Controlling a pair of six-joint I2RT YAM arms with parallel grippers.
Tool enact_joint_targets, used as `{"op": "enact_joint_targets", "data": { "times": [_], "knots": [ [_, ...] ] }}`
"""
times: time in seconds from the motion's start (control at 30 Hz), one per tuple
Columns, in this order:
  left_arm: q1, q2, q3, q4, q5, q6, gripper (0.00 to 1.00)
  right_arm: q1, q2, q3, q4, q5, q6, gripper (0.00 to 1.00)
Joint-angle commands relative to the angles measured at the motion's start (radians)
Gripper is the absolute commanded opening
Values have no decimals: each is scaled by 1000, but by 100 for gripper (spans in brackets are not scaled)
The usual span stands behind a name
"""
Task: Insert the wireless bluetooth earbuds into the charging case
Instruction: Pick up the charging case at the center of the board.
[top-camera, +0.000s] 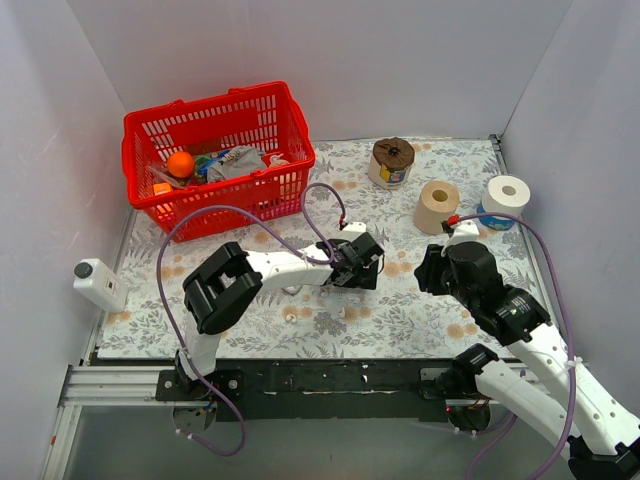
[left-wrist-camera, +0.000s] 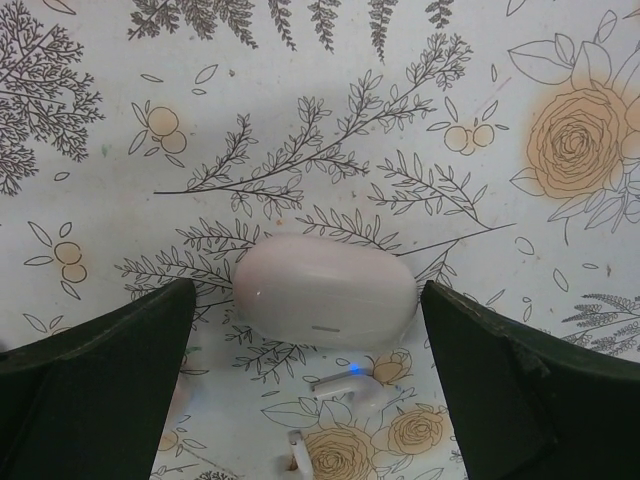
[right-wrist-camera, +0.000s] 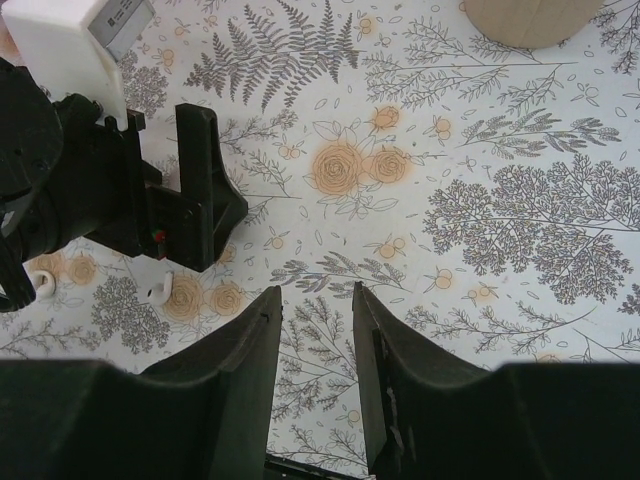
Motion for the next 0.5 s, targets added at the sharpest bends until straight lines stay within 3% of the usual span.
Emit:
{"op": "enact_joint_targets", "data": {
  "times": [0.0, 0.47],
  "knots": [
    [-20, 1, 47, -17, -23, 33, 98, -2, -9, 19, 13, -11, -5, 42],
    [-25, 6, 27, -14, -11, 122, 98, -2, -23, 2, 7, -34, -1, 42]
  ]
}}
